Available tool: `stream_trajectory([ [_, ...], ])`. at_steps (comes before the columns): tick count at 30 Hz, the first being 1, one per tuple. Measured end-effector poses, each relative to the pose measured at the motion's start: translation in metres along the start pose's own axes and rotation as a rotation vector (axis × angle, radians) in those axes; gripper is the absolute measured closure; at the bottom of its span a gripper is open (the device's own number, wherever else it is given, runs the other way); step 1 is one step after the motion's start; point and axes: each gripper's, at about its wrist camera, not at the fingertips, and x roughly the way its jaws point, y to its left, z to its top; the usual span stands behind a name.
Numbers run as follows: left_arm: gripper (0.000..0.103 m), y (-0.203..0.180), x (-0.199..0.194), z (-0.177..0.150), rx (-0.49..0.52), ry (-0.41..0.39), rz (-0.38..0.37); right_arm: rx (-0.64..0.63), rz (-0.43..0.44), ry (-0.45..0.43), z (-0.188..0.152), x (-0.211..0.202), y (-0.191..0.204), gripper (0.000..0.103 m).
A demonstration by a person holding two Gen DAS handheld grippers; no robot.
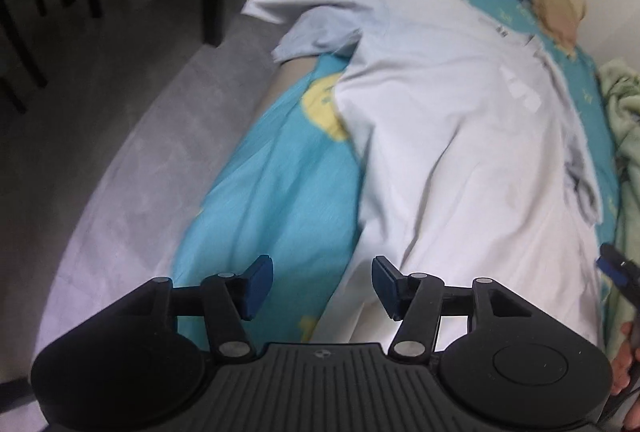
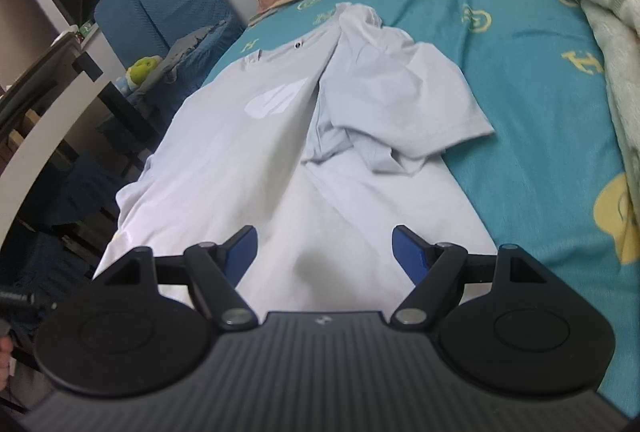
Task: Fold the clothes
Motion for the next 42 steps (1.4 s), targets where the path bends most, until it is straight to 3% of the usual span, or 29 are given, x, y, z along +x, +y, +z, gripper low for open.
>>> stream_trajectory([
  [5,0.045,-0.003,-0.013,-0.019,0.113,0.201,-0.060,0.035,0.006,0.006,-0.003,-0.008,-0.006,0.027],
  [10,0.046,-0.031,0.017,-0.032,0.285,0.395,0.026,0.068,0.009,0.014,-0.006,-0.016,-0.013,0.027],
  [12,0.057,-0.040,0.030,-0.037,0.337,0.445,0.083,0.072,-0.004,0.022,-0.008,-0.018,-0.016,0.027],
  [13,0.083,-0.044,0.035,-0.039,0.360,0.465,0.114,0.079,-0.004,0.024,-0.009,-0.020,-0.018,0.027],
  [14,0.099,-0.046,0.038,-0.041,0.381,0.480,0.147,0.092,0.006,0.026,-0.010,-0.023,-0.020,0.027],
  [20,0.101,-0.065,0.020,-0.056,0.546,0.568,0.204,0.113,0.008,0.022,-0.011,-0.032,-0.024,0.027],
  [28,0.101,-0.043,0.029,-0.055,0.477,0.667,0.288,0.012,-0.006,0.019,-0.007,-0.030,-0.009,0.027],
  [30,0.099,-0.050,0.027,-0.054,0.508,0.660,0.285,0.007,-0.005,0.020,-0.008,-0.031,-0.008,0.027],
  [32,0.090,-0.057,0.015,-0.051,0.531,0.608,0.278,0.001,-0.003,0.012,-0.008,-0.033,-0.007,0.027],
  [38,0.055,-0.096,-0.045,-0.050,0.634,0.302,0.200,-0.005,-0.018,-0.044,-0.004,-0.037,-0.004,0.027],
  [40,0.051,-0.117,-0.056,-0.051,0.638,0.192,0.143,0.004,-0.025,-0.064,-0.003,-0.039,-0.005,0.027],
  [42,0.040,-0.139,-0.063,-0.052,0.629,0.081,0.077,0.031,-0.034,-0.088,-0.002,-0.041,-0.009,0.027],
])
